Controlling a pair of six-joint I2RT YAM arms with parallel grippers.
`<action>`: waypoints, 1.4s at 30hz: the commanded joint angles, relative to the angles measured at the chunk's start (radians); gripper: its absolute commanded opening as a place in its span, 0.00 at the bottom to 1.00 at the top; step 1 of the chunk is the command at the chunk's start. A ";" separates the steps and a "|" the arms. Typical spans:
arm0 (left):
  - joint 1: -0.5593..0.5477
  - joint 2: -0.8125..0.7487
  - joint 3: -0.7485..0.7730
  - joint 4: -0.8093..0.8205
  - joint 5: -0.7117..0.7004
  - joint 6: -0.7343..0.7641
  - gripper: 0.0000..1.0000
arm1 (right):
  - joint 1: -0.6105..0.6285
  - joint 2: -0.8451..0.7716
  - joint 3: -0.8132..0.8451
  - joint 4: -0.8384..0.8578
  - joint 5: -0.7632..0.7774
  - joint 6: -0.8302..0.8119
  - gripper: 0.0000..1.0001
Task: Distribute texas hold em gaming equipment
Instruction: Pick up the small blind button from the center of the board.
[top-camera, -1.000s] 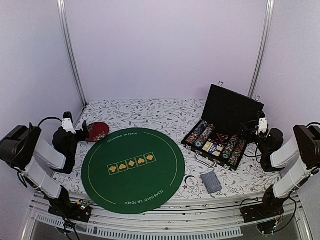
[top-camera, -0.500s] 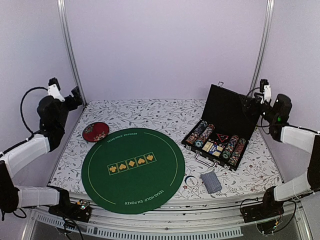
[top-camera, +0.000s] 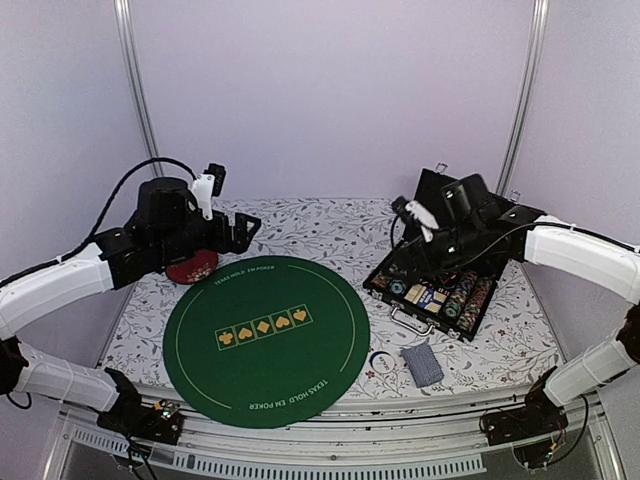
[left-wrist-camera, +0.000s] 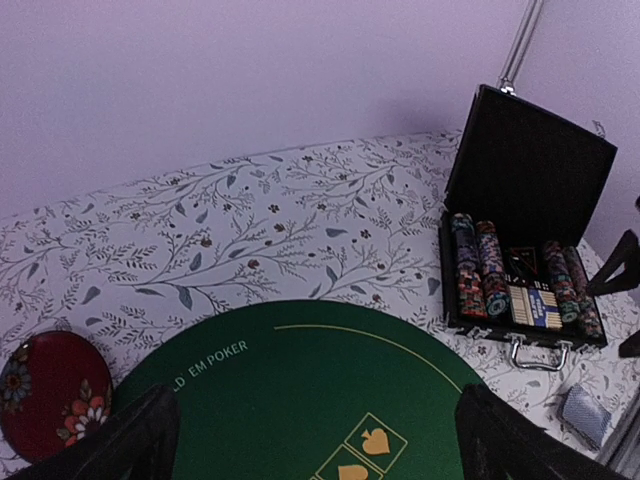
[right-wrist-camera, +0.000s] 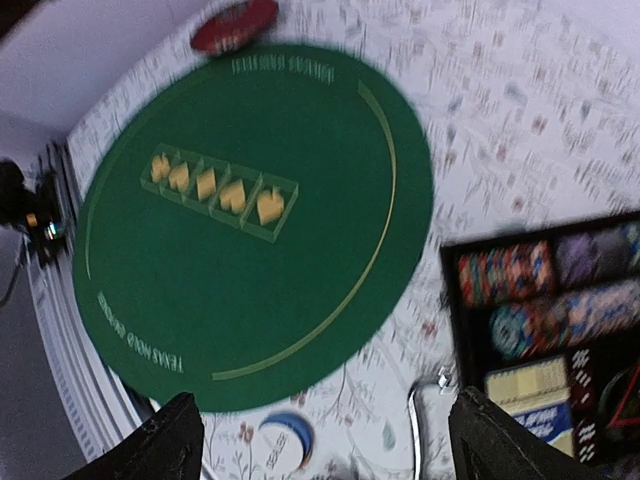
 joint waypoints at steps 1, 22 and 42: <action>-0.046 -0.001 0.018 -0.122 0.020 -0.053 0.98 | 0.184 0.115 -0.003 -0.318 0.175 0.081 0.87; -0.067 -0.017 -0.009 -0.144 -0.003 -0.067 0.98 | 0.387 0.507 0.157 -0.397 0.296 0.158 0.75; -0.067 -0.026 -0.023 -0.141 -0.003 -0.040 0.98 | 0.453 0.537 0.159 -0.471 0.375 0.218 0.68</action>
